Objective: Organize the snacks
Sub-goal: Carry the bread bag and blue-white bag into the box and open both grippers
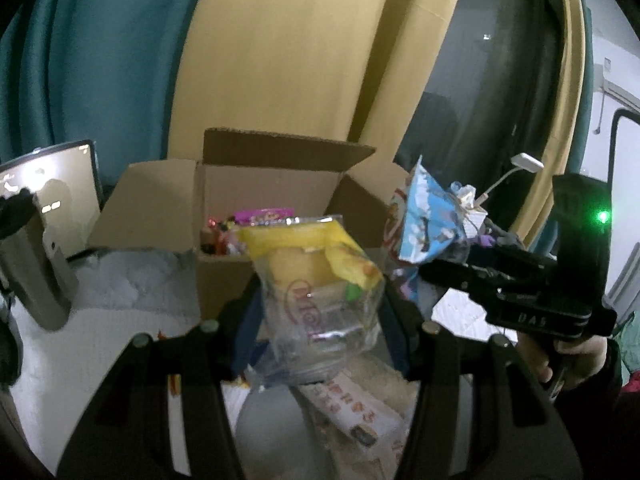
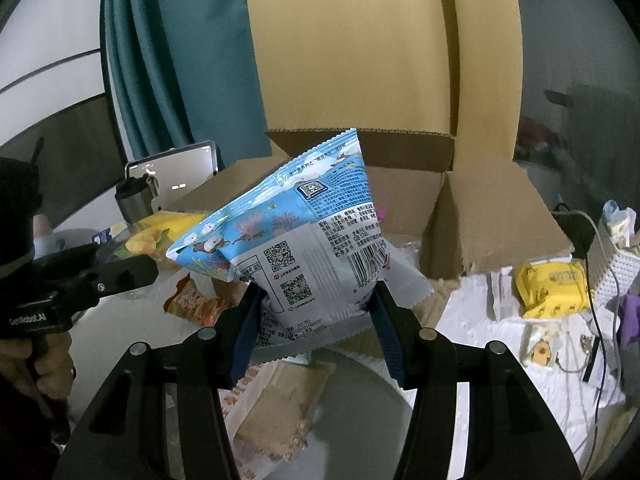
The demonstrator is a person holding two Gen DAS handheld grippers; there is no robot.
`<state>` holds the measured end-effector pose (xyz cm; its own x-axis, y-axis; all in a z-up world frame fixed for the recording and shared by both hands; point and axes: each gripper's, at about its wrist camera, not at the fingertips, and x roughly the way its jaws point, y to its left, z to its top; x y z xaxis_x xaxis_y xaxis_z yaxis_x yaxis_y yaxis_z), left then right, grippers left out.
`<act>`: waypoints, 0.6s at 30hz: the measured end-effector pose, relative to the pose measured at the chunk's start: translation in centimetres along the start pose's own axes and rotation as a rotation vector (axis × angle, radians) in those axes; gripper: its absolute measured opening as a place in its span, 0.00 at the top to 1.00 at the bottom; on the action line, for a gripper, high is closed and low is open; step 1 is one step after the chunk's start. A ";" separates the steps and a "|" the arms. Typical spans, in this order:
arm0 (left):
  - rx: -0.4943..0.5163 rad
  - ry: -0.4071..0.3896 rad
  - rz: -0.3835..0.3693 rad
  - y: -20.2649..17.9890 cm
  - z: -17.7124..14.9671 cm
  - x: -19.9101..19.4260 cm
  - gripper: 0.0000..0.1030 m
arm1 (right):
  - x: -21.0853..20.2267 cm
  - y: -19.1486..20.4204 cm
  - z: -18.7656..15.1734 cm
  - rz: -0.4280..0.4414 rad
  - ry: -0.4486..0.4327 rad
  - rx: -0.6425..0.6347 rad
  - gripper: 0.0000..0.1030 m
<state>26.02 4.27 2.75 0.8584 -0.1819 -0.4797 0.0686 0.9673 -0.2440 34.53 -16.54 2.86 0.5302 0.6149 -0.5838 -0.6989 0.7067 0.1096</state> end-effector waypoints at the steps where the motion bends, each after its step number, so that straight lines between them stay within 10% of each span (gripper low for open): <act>1: 0.005 -0.001 0.003 0.0 0.2 0.2 0.46 | 0.2 -0.1 0.1 -0.001 -0.001 -0.001 0.45; 18: 0.054 -0.024 0.001 1.1 4.5 5.6 0.46 | 4.0 -4.2 3.9 -0.012 -0.012 0.061 0.45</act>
<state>33.19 5.12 3.61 0.8704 -0.1770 -0.4595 0.0943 0.9758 -0.1973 41.40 -15.69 3.22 0.5440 0.6105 -0.5756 -0.6623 0.7336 0.1521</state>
